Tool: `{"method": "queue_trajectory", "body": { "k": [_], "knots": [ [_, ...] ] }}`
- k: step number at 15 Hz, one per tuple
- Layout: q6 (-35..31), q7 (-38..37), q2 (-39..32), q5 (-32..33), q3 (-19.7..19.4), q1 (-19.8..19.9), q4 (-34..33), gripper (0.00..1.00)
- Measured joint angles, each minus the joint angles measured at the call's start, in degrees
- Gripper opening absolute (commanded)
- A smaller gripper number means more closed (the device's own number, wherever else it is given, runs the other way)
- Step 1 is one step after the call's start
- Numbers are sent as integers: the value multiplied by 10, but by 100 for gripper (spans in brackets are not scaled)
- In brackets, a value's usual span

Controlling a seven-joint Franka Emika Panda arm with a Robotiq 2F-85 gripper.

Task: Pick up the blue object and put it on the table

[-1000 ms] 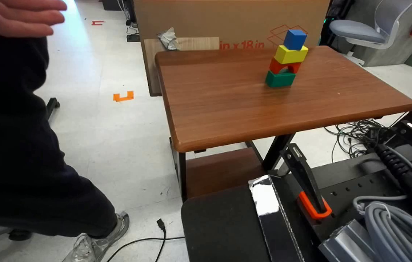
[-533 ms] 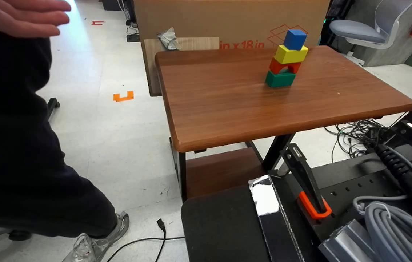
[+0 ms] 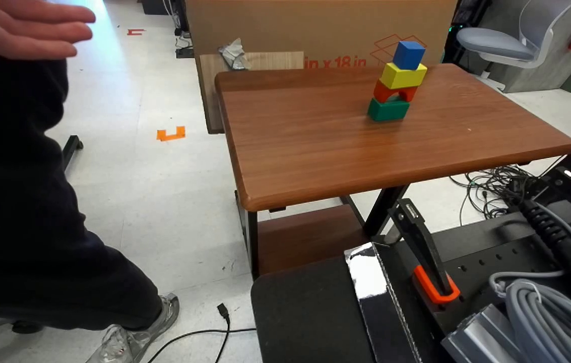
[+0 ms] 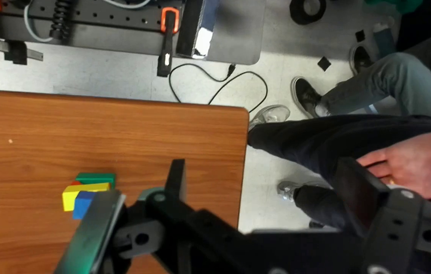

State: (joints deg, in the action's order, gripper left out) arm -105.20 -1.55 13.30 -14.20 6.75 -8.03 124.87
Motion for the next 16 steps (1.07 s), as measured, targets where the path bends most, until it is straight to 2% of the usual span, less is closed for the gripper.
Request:
{"method": "queue_trajectory", "body": {
  "k": [4, 9, 16],
  "knots": [
    [-87, 13, -48, 67, -15, 32, 1, 100],
    [-130, 6, -107, 111, -23, 44, 10, 100],
    [-267, -98, -138, 189, -28, 46, 58, 100]
  ]
}}
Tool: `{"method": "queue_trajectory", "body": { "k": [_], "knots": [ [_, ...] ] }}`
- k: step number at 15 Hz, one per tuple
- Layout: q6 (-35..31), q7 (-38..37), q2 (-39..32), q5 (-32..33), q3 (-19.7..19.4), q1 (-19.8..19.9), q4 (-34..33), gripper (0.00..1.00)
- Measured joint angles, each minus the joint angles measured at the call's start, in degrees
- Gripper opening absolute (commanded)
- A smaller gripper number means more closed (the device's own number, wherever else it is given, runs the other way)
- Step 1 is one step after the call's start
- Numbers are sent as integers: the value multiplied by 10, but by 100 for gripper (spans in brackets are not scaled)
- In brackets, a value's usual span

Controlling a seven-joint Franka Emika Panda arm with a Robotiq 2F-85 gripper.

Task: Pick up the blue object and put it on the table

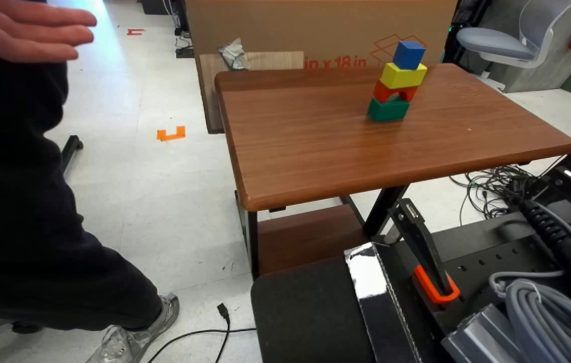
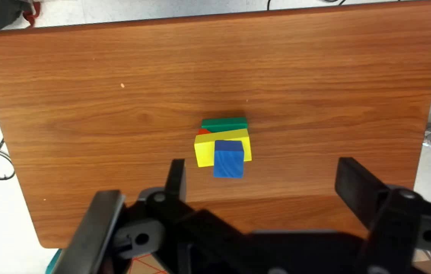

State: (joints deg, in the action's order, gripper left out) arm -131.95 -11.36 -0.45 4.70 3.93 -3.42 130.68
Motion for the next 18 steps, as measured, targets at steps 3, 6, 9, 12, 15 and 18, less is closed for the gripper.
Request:
{"method": "queue_trajectory", "body": {
  "k": [3, 6, 9, 12, 15, 18],
  "knots": [
    [-38, -14, -16, 3, -8, 1, 12, 100],
    [-74, -15, -40, 0, -14, 3, 13, 100],
    [-99, -16, -63, 0, -22, 3, 11, 100],
    [-110, -16, -83, 0, -23, 3, 7, 100],
    [-111, -16, -98, 0, -23, 2, 1, 100],
    [-111, -16, -115, 0, -23, 2, -5, 100]
  ]
}}
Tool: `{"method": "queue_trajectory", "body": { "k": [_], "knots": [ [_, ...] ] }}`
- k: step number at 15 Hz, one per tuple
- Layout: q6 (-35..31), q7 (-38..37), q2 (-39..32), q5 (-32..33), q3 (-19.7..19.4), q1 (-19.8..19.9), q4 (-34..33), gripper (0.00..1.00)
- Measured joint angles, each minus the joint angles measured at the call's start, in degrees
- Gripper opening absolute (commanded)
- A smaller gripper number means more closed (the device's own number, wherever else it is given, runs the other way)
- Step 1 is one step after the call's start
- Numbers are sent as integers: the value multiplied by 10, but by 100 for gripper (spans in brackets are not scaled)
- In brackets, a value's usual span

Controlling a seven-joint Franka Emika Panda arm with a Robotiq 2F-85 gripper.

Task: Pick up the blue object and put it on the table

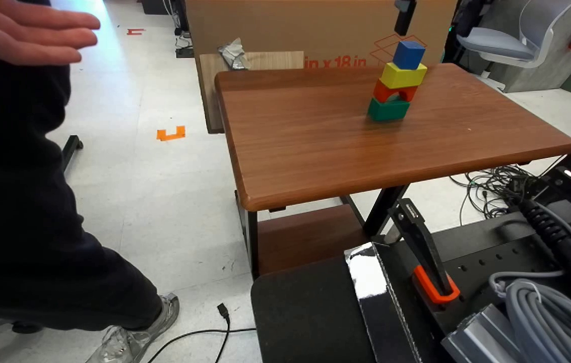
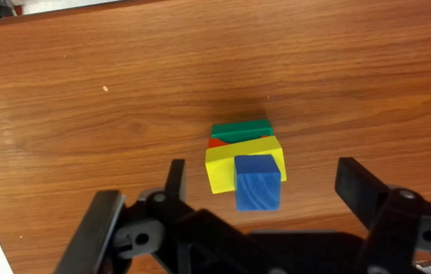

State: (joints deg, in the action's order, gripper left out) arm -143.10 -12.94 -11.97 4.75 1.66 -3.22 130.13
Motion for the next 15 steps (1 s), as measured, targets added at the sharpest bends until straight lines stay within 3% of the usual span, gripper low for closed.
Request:
{"method": "queue_trajectory", "body": {
  "k": [4, 5, 7, 13, 15],
  "knots": [
    [0, 1, -27, 0, 0, 0, -13, 100],
    [0, 1, -33, 0, 0, 0, -17, 75],
    [0, 1, -46, 0, 0, 0, -27, 66],
    [0, 4, -59, -2, 0, 0, -55, 18],
    [0, 7, -59, -3, -1, 1, -60, 8]
  ]
}}
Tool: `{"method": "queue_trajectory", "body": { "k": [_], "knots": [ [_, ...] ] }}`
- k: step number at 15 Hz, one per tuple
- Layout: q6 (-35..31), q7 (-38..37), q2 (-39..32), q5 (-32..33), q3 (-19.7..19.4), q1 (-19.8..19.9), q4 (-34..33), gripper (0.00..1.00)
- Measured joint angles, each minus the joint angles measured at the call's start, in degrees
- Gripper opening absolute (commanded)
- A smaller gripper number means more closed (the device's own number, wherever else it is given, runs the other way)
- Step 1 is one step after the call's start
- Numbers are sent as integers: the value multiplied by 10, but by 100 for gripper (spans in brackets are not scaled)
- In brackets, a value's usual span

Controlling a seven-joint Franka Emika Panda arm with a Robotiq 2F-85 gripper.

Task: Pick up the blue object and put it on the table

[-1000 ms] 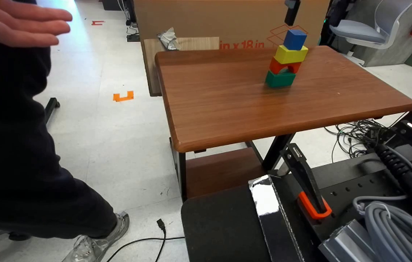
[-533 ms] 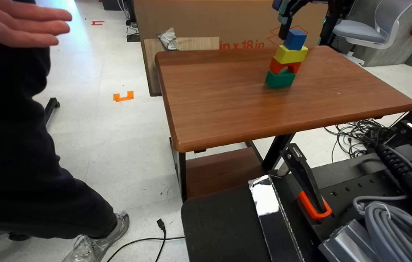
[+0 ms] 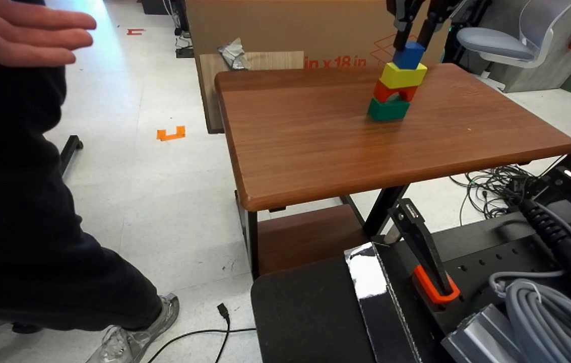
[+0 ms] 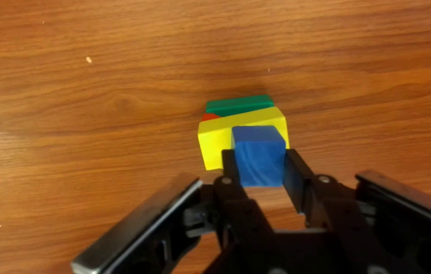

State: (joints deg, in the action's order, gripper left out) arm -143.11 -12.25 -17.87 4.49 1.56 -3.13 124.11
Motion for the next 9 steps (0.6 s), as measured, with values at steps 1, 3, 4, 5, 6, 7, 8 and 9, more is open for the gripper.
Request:
{"method": "queue_trajectory", "body": {
  "k": [1, 3, 4, 5, 6, 7, 8, 9],
  "knots": [
    [0, 2, 0, 0, 0, 0, 0, 8],
    [0, 10, 2, 0, 0, 0, 1, 8],
    [0, 21, 5, -2, 2, 0, 2, 8],
    [0, 34, 9, -6, 4, 0, 5, 8],
    [0, 50, 15, -13, 9, 0, 7, 8],
    [1, 71, 24, -27, 15, 0, 11, 8],
    [2, 87, 34, -40, 23, -1, 15, 8],
    [2, 97, 45, -49, 31, -3, 21, 8]
  ]
}}
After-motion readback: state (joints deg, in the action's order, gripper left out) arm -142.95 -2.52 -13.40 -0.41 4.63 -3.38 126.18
